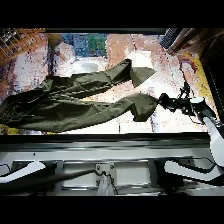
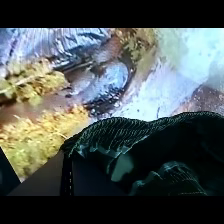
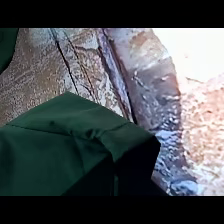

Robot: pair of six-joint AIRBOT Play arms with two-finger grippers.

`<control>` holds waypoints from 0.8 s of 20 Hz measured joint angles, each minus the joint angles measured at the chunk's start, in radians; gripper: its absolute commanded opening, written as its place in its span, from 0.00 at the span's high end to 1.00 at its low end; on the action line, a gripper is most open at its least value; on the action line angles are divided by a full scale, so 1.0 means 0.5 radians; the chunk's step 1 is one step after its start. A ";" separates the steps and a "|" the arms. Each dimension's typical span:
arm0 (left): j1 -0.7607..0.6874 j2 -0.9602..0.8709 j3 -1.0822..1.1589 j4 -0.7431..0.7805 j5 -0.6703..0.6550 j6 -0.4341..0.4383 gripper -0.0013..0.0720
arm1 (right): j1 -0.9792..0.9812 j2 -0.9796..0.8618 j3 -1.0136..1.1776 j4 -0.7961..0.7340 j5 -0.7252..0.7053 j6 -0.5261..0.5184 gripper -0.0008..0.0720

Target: Fold the clothes and pants, and hang the long-sleeved shirts on hangers.

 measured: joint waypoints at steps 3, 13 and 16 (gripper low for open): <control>0.000 0.000 0.000 -0.002 -0.002 0.037 0.97 | -0.040 0.043 0.064 -0.091 0.079 -0.011 0.97; -0.001 -0.002 0.000 -0.029 0.095 0.079 0.97 | -0.223 0.858 0.125 -1.039 0.632 0.122 0.97; -0.001 -0.002 -0.002 -0.069 0.063 0.081 0.97 | -0.229 0.831 0.127 -1.176 0.709 0.136 0.97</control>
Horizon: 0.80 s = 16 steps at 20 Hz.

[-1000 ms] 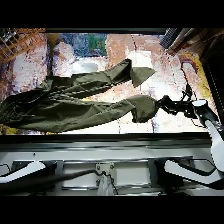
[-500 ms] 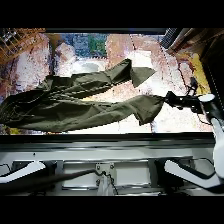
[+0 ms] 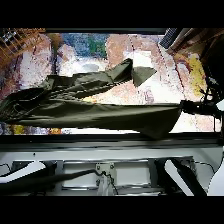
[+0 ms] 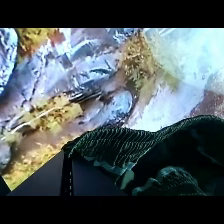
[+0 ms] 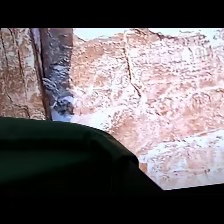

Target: Fold the clothes and pants, and hang the long-sleeved shirts on hangers.

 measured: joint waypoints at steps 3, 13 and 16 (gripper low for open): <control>0.000 0.000 -0.027 -0.015 -0.116 0.000 0.92 | -0.002 -0.150 0.012 -0.072 -0.056 0.001 0.97; -0.031 0.146 0.195 -0.372 0.225 0.201 0.35 | 0.309 -0.801 0.433 -0.017 -0.116 0.037 0.31; -0.245 0.250 0.237 -0.895 0.310 0.902 0.37 | 0.349 -0.788 0.472 0.027 -0.125 0.076 0.31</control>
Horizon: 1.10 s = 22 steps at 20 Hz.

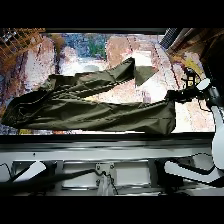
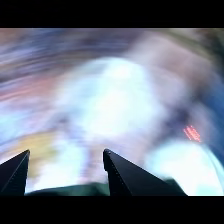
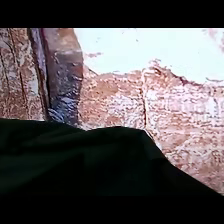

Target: Fold the clothes and pants, and hang the long-sleeved shirts on hangers.

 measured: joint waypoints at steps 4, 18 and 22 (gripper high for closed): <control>-0.513 0.010 -0.023 -0.211 -0.201 0.509 0.40 | 0.015 0.040 0.017 -0.001 0.046 0.029 0.28; -1.393 -0.334 -0.095 0.819 -0.169 0.005 0.39 | 0.019 0.079 0.022 -0.186 0.287 0.049 0.28; -1.405 -0.258 -0.094 1.005 -0.239 -0.148 0.39 | 0.019 0.079 0.022 -0.185 0.297 0.049 0.28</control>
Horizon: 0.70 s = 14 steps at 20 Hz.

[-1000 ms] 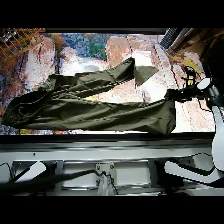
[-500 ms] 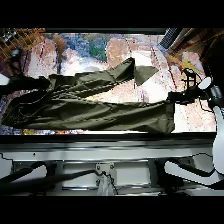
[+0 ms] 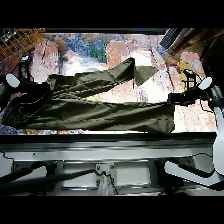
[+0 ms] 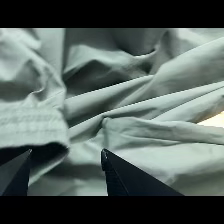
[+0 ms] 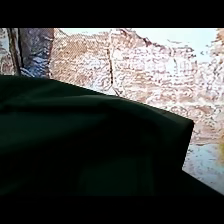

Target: Fold the clothes and pants, and hang the long-sleeved shirts on hangers.

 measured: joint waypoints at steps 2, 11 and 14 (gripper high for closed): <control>-0.002 0.011 0.000 0.047 -0.022 -0.043 0.42 | 0.000 0.000 0.000 0.001 -0.001 0.000 0.28; -0.007 -0.185 0.000 0.015 0.047 -0.233 0.57 | 0.000 0.000 0.000 0.007 0.010 0.000 0.31; -0.006 -0.272 0.000 -0.201 0.218 -0.259 0.97 | 0.000 0.005 0.000 0.024 0.065 0.014 0.38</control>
